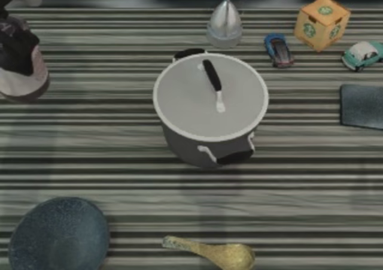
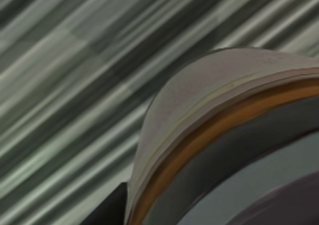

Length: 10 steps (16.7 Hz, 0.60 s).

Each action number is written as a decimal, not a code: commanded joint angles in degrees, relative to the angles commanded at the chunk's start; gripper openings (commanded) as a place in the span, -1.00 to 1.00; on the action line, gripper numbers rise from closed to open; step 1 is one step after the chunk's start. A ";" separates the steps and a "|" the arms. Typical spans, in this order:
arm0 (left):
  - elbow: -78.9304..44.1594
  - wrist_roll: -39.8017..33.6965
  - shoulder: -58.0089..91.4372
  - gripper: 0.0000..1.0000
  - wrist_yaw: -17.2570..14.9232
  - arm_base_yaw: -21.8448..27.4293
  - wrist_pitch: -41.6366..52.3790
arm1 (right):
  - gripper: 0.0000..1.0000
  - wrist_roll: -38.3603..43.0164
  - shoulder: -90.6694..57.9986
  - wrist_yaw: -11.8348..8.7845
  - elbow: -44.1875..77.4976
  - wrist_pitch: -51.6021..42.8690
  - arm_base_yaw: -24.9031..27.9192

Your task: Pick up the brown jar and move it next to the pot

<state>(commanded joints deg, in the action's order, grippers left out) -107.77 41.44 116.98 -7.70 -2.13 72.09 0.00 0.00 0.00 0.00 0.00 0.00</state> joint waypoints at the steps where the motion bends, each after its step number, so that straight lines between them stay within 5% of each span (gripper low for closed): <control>1: 0.13 0.01 -0.13 -1.00 0.00 -0.01 0.02 | 1.00 0.00 0.00 0.00 0.00 0.00 0.00; 6: 0.14 -0.68 -0.02 -1.00 0.20 0.61 -0.32 | 1.00 0.00 0.00 0.00 0.00 0.00 0.00; 10: 2.60 -9.50 -0.34 -1.00 2.07 3.82 -2.55 | 1.00 0.00 0.00 0.00 0.00 0.00 0.00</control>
<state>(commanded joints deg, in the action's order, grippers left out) -105.18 31.94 116.64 -5.63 1.69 69.55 0.00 0.00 0.00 0.00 0.00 0.00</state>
